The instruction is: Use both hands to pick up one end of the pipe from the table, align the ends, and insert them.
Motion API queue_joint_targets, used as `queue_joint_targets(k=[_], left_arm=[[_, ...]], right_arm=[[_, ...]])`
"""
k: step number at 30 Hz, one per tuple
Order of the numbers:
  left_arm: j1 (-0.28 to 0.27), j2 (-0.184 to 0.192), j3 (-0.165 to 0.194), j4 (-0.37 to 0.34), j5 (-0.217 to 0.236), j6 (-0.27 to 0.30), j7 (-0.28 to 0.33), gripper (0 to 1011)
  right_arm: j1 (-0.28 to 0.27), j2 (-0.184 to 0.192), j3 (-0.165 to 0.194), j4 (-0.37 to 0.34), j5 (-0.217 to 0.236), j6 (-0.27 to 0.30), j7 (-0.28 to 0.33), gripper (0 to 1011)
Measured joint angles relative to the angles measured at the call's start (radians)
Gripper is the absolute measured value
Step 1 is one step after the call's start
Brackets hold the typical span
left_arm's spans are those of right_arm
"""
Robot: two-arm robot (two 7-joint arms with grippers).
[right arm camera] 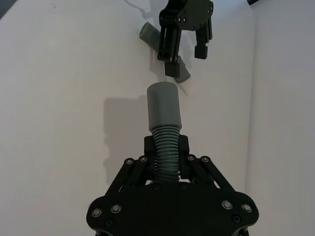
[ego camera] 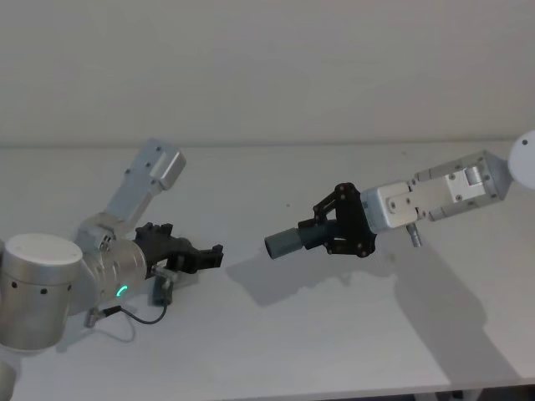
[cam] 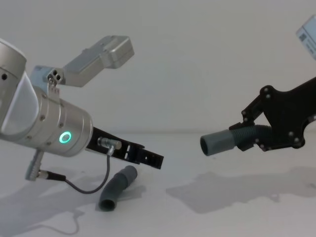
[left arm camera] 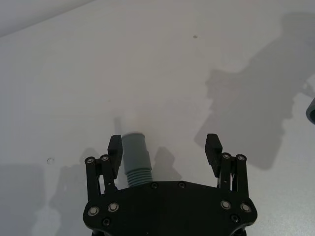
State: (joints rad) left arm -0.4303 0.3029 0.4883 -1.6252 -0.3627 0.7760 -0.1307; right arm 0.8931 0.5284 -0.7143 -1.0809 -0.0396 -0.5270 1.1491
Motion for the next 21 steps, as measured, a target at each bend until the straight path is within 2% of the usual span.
queue_joint_targets(k=[9, 21], left_arm=[[0.024, 0.001, -0.015, -0.034, 0.009, 0.025, 0.023, 1001], [0.083, 0.001, -0.046, -0.092, 0.02, 0.059, 0.065, 1001]], right_arm=[[0.0, 0.0, 0.0, 0.0, 0.0, 0.0, 0.0, 235], [0.0, 0.0, 0.0, 0.0, 0.0, 0.0, 0.0, 235]])
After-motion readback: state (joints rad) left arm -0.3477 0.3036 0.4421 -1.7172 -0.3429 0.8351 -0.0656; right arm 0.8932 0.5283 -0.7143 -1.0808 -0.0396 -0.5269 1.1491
